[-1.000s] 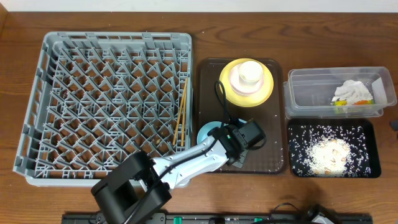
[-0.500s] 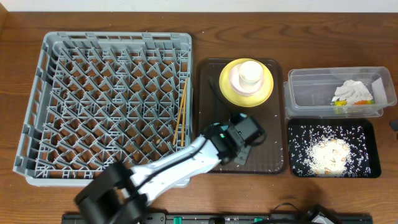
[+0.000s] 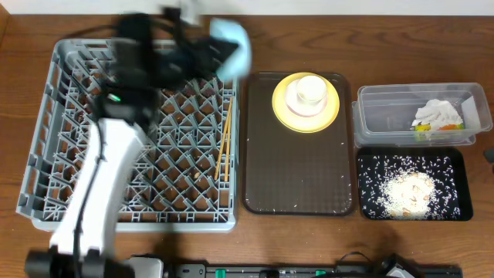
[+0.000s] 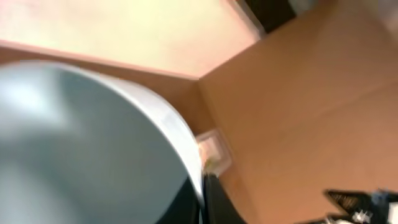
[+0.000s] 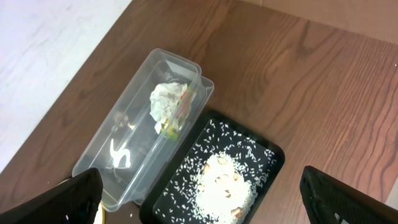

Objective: Sort waste into correct bins and load items into the dishwasher rack
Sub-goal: 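Lift the blue bowl and stand it upright in the rack's top row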

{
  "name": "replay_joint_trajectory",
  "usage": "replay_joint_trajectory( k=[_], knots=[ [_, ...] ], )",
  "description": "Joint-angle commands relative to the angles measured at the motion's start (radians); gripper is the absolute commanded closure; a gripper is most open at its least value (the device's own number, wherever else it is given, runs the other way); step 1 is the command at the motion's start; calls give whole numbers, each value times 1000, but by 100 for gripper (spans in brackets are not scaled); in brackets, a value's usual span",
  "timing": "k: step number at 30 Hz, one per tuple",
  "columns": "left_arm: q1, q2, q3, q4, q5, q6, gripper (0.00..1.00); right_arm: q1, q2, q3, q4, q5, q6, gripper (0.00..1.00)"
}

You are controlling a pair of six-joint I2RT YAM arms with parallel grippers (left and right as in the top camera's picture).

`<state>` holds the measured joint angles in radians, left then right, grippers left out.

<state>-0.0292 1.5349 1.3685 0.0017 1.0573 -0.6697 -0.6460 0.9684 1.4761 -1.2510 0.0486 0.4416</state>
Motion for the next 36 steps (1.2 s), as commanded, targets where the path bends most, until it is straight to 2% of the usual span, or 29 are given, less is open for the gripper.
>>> replay_joint_trajectory(
  k=[1, 5, 6, 8, 16, 23, 36],
  knots=[
    [116, 160, -7, 230, 412, -321, 94, -13, -2, -1, -2, 0, 14, 1],
    [162, 347, -6, 686, 484, -717, 94, -13, -2, -1, -2, 0, 14, 1],
    [164, 389, -6, 782, 483, -795, 94, -13, -2, -1, -2, 0, 14, 1],
    [163, 448, -6, 898, 473, -873, 94, -13, -2, -1, -2, 0, 14, 1],
    [141, 582, -6, 928, 393, -873, 94, -13, -2, -1, -2, 0, 14, 1],
    [87, 621, -6, 928, 337, -806, 94, -13, -1, -1, -2, 0, 14, 1],
    [82, 723, -7, 921, 321, -779, 94, -13, -2, -1, -2, 0, 14, 1]
  ],
)
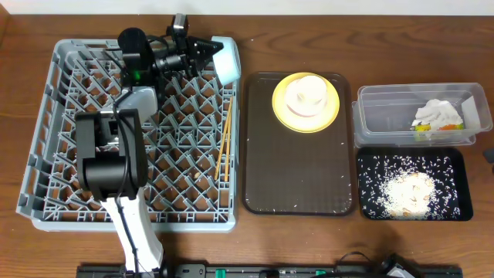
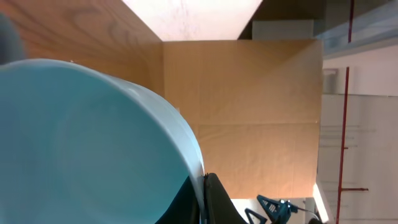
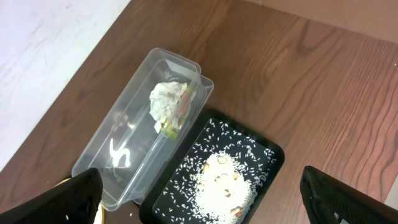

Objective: Sort waste into correct bins and load items into the dishwasher rack
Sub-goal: 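Lift the blue bowl and stand it upright in the rack's top row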

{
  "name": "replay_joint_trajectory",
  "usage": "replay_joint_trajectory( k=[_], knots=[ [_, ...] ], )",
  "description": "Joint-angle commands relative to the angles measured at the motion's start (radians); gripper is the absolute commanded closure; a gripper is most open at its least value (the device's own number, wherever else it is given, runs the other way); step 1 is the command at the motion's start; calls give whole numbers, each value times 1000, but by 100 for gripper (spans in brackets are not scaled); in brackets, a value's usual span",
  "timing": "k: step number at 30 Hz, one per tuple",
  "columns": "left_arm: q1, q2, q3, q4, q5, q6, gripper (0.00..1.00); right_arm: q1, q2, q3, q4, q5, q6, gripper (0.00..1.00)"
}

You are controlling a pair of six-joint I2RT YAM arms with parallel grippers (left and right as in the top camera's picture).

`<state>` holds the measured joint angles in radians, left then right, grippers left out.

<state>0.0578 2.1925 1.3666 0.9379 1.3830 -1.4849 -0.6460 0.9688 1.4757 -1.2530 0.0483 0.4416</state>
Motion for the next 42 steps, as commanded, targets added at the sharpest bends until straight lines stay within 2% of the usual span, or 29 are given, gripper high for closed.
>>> replay_joint_trajectory(
  k=[1, 5, 10, 14, 15, 17, 18, 19, 24, 32, 42],
  knots=[
    [-2, 66, -5, -16, -7, 46, 94, -13, -2, 0, 0, 0, 14, 1],
    [14, 68, -5, -15, -4, 68, 92, -13, -2, 0, 0, 0, 14, 1],
    [31, 68, -7, -16, 8, 116, 86, -13, -2, 0, 0, 0, 14, 1],
    [37, 68, -7, -15, 15, 124, 74, -13, -2, 0, 0, 0, 14, 1],
    [40, 68, -6, -15, 15, 123, 68, -13, -2, 0, 0, 0, 14, 1],
    [52, 68, -6, -15, 19, 123, 28, -13, -2, 0, 0, 0, 14, 1],
    [61, 68, -6, -15, 23, 123, 20, -13, -2, 0, 0, 0, 14, 1],
    [69, 67, -6, -15, 27, 122, 18, -13, -2, 0, 0, 0, 14, 1],
    [127, 63, -6, 6, 52, 88, 14, -13, -2, 0, -1, 0, 14, 1],
    [191, 62, -6, 315, 122, -124, 12, -13, -2, 0, 0, 0, 14, 1],
    [132, 62, -7, 336, 184, -136, 11, -13, -2, 0, 0, 0, 14, 1]
  ],
)
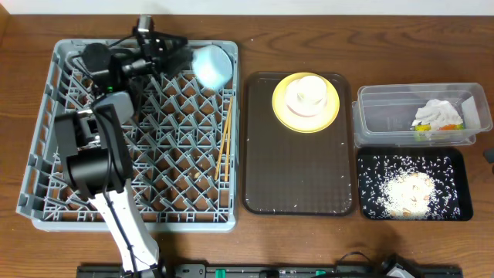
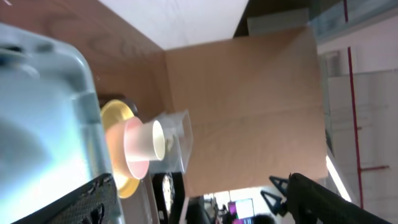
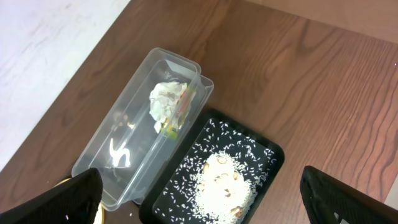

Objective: Sort waste into correct bins and load items into the dishwasher rack
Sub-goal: 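Lift the blue bowl and stand it upright in the rack's top row, then move the left gripper to the stacked pink bowl and white cup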

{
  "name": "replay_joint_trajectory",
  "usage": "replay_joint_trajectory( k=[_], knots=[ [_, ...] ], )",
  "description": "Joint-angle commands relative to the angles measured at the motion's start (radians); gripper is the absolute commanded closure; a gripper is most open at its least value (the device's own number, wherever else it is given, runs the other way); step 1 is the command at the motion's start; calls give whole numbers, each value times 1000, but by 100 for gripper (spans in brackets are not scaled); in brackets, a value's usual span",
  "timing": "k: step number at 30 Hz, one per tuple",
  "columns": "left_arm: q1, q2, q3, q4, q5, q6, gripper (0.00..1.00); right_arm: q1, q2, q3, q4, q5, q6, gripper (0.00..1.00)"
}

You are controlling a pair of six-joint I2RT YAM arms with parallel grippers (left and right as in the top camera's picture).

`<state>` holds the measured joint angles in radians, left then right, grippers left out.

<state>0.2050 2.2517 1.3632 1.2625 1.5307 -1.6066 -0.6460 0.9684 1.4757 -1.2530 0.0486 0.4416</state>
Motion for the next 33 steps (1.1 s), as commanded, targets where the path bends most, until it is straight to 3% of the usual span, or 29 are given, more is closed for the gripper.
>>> replay_joint_trajectory(
  k=[1, 6, 10, 20, 28, 33],
  knots=[
    [-16, 3, -3, 11, 37, -14, 11, -13, -2, 0, -1, 0, 14, 1],
    [-14, 2, -3, 46, 41, -53, 11, -13, -2, 0, -1, 0, 14, 1],
    [-19, -24, -3, 323, 34, -275, 11, -13, -2, 0, -1, 0, 14, 1],
    [-83, -280, 15, 303, 25, -334, 11, -13, -2, 0, 0, 0, 14, 1],
    [-210, -475, 18, 182, -93, -335, 11, -13, -2, 0, -1, 0, 14, 1],
    [-328, -560, 18, 69, -200, -249, 11, -13, -2, 0, 0, 0, 14, 1]
  ],
)
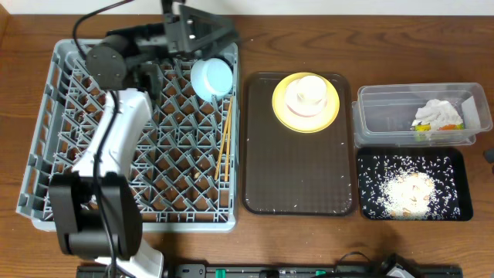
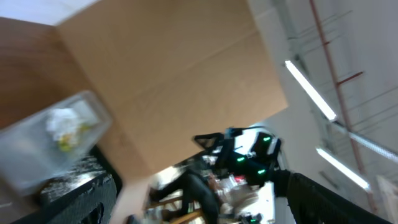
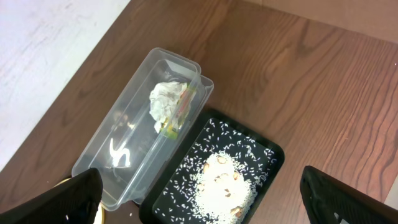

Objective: Sort waste into correct bins and load items into the dishwasher rack
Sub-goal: 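Move the left gripper to the stacked pink bowl and white cup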

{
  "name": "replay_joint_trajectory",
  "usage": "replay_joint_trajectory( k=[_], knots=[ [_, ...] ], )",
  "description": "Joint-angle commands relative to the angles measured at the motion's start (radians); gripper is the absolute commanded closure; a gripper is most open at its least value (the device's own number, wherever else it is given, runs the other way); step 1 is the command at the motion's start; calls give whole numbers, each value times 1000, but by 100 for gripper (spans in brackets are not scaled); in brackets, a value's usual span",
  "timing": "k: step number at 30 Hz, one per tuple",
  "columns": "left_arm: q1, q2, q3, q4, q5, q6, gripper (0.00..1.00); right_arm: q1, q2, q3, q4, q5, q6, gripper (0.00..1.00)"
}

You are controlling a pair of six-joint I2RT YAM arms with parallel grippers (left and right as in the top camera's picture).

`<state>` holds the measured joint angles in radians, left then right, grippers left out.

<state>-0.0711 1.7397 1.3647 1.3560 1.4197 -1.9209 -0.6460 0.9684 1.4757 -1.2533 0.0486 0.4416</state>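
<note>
A light-blue bowl rests in the back right corner of the grey dishwasher rack, free of any gripper. My left gripper hovers open just behind the bowl, over the rack's back edge; its wrist view is blurred and shows nothing between the fingers. Wooden chopsticks lie in the rack along its right side. A yellow plate with a pink cup on it stands on the brown tray. My right gripper hangs open high above the bins.
A clear bin at the right holds crumpled tissue and scraps. In front of it a black bin holds rice and food bits. Rice grains dot the tray's front.
My left gripper has moved up and to the right, away from the bowl, and its camera now faces the room. The bowl stays in the rack's corner. The right arm is unchanged.
My left gripper held the blue bowl above the rack's back right corner. Then it was lower at the rack's back edge, still shut on the bowl. Then the bowl sat in the rack with the fingers open beside it, and now the gripper is clear of it.
</note>
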Motion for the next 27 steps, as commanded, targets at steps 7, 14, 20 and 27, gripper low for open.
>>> replay_joint_trajectory(
  k=[7, 14, 20, 27],
  knots=[
    [-203, -114, 17, -537, -348, 583, 11, -13, -2, 0, 0, 0, 14, 1],
    [-237, -109, 17, -1244, -813, 1098, 10, -13, -2, 0, 0, 0, 14, 1],
    [-311, -97, 17, -1548, -1052, 1377, 11, -13, -2, 0, 0, 0, 14, 1],
    [-447, -94, 17, -1662, -1238, 1513, 11, -13, -2, 0, 0, 0, 14, 1]
  ],
)
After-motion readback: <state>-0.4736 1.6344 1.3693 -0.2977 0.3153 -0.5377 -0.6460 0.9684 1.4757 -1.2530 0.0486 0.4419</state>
